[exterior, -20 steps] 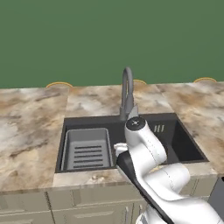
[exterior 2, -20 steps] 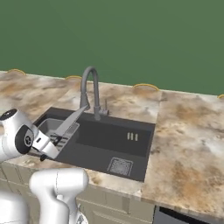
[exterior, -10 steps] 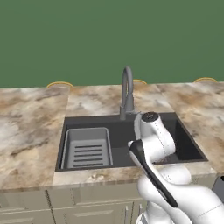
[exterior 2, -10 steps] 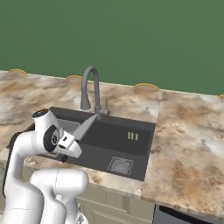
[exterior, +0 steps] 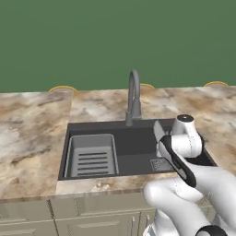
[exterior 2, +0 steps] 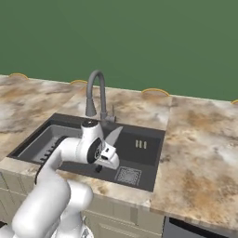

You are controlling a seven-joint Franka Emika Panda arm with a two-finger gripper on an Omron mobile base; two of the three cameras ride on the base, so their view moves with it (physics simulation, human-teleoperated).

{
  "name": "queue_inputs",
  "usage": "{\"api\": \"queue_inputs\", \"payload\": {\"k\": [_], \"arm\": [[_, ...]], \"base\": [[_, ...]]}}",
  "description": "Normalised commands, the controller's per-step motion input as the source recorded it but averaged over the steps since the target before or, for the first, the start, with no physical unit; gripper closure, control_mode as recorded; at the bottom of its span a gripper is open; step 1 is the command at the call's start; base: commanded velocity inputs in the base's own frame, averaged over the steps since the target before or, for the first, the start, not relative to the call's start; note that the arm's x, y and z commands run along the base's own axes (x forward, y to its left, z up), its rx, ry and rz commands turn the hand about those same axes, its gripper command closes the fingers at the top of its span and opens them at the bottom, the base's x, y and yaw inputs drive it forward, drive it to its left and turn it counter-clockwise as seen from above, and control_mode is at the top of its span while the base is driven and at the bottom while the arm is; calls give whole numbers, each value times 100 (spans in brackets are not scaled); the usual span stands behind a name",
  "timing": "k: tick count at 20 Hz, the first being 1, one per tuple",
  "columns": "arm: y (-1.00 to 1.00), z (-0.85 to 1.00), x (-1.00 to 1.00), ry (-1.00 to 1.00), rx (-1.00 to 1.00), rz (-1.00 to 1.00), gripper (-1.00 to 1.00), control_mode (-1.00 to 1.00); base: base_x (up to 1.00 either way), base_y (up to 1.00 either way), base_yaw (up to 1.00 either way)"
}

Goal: Move the cutting board and knife to the sink. Then move spray from the cabinet to the counter.

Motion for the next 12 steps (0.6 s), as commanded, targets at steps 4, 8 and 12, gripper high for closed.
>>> {"api": "queue_inputs", "payload": {"k": [4, 8, 12], "arm": [[-58, -15, 93, 15, 12, 8, 100, -100], [-28, -14, 84, 9, 9, 26, 100, -100], [-1, -14, 82, 3, 3, 43, 100, -100]], "base": [[0, 0, 0], [0, 0, 0], [0, 0, 0]]}}
